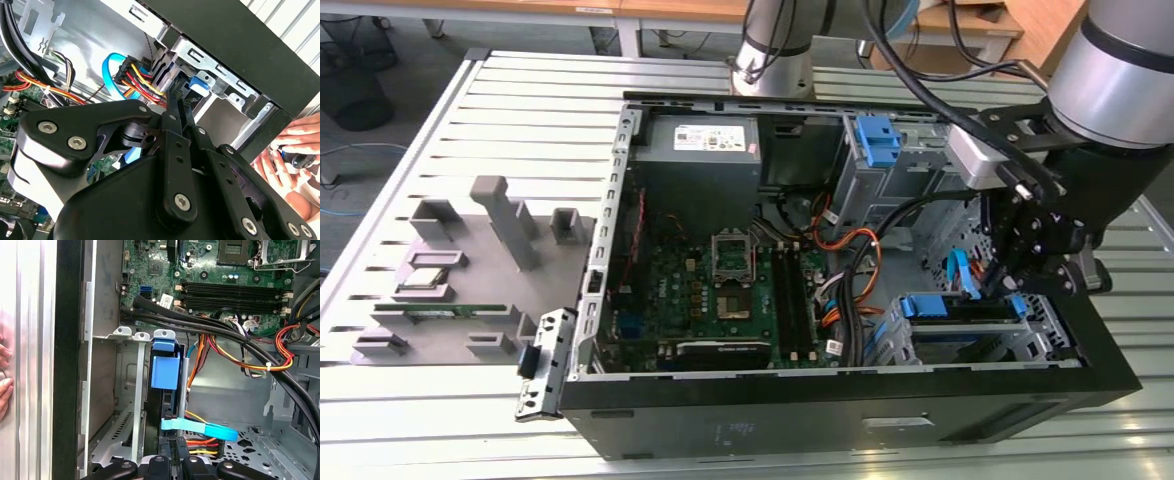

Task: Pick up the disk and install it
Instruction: 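Insert the second disk wire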

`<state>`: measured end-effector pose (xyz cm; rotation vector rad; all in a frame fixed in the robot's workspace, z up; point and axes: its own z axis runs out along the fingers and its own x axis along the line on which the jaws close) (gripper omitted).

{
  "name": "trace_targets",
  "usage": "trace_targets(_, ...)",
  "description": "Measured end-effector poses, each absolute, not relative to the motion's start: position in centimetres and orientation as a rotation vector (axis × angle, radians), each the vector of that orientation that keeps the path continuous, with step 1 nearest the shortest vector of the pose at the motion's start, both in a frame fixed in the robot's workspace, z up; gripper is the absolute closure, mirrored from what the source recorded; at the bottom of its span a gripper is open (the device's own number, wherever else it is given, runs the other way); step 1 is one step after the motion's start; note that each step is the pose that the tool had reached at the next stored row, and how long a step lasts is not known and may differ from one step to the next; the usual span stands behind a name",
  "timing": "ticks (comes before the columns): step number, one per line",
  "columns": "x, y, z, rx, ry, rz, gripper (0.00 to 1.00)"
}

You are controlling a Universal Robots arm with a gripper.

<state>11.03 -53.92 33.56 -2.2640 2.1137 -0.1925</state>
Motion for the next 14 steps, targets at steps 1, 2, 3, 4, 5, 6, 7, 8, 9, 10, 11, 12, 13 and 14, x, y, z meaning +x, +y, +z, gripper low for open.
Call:
trace_targets(1,10.96,-53.92,33.56,-2.263,2.112,-0.195,0.84)
trace_targets(2,10.90,-53.93,33.55,-2.262,2.110,-0.198,0.84)
trace_targets(3,10.86,-53.95,33.55,-2.261,2.109,-0.201,0.84)
trace_targets(4,10.85,-53.98,33.54,-2.260,2.108,-0.203,0.84)
trace_targets(5,10.85,-54.02,33.53,-2.259,2.107,-0.204,0.84)
trace_targets(6,10.85,-54.07,33.53,-2.258,2.107,-0.206,0.84)
trace_targets(7,10.83,-54.09,33.53,-2.257,2.106,-0.207,0.84)
trace_targets(8,10.81,-54.11,33.53,-2.256,2.105,-0.209,0.84)
trace_targets(9,10.79,-54.11,33.53,-2.255,2.105,-0.210,0.84)
trace_targets(10,10.77,-54.12,33.53,-2.254,2.106,-0.211,0.84)
trace_targets(11,10.75,-54.12,33.52,-2.252,2.108,-0.212,0.84)
trace_targets(12,10.72,-54.13,33.52,-2.247,2.112,-0.212,0.84)
trace_targets(13,10.72,-54.13,33.51,-2.240,2.120,-0.212,0.84)
trace_targets(14,10.71,-54.12,33.50,-2.232,2.129,-0.213,0.84)
